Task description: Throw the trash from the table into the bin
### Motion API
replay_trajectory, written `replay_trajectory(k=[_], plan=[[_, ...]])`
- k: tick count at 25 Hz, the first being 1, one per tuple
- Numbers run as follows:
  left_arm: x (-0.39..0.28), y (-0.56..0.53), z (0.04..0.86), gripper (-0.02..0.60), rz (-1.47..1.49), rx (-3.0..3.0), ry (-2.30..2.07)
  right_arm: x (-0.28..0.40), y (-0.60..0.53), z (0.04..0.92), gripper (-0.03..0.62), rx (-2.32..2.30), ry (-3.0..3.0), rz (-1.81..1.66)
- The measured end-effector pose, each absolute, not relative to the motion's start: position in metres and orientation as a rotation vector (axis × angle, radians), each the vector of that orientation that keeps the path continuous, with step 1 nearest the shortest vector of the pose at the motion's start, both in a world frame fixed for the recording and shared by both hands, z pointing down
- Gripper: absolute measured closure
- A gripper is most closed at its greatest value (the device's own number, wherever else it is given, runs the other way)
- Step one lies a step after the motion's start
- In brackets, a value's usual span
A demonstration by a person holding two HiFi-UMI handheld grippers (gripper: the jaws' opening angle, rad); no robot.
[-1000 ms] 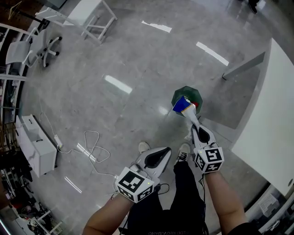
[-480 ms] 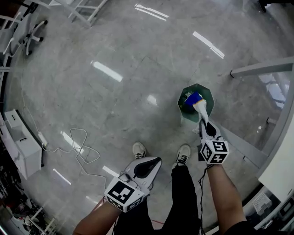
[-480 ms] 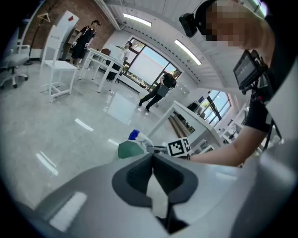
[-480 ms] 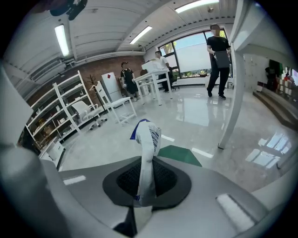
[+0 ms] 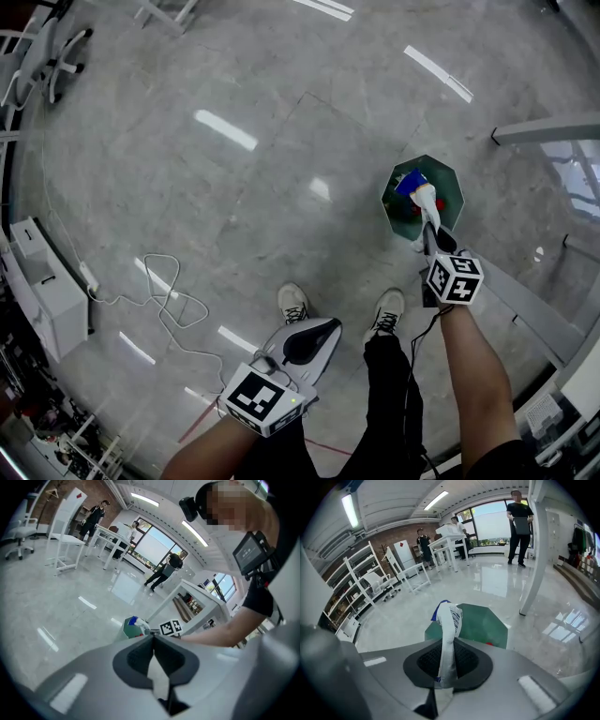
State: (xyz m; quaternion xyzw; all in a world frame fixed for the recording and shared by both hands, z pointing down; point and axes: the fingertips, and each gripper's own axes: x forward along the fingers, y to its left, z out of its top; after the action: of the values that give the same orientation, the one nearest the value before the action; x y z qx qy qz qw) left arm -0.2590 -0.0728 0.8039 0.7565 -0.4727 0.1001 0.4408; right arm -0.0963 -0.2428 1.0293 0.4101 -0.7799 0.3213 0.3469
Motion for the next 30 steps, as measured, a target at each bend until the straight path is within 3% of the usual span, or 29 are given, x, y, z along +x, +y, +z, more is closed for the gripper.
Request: replay_trajectory(k=[10,15,22,24,27,30], plan=[[-0.267,-0.072,0.826,0.574,0.258,1.854,-1.188,-0.106,-0.253,1.075,0.562,1.017,-1.975,0.828],[-0.268,-0.068,0.827,0.574,0.255,1.841,-1.191,-0.102,-0.255,1.076,0.449,1.062,-1.963,0.883],[-0.258,-0.069,0.813,0.574,0.249,1.868,-1.178,-0.088,-0.262,1.054,0.416,1.108,-1.974,0.828],[-0.255,-0.071,0.808,0.574,0.246,1.876,-1.178,-0.087,-0.267,1.045,0.428,1.124,-1.991,0.849],[-0.250,-0.071,0.798,0.574,0.250,1.897,-1.177,-0.092,-0.268,1.019,0.591,1.140,-2.048,0.862],[-0.245,-0.073,0.776,0.574,0.243,1.921,-1.177,-0.103,-0.262,0.976,0.594,1.097,-2.139,0.855]])
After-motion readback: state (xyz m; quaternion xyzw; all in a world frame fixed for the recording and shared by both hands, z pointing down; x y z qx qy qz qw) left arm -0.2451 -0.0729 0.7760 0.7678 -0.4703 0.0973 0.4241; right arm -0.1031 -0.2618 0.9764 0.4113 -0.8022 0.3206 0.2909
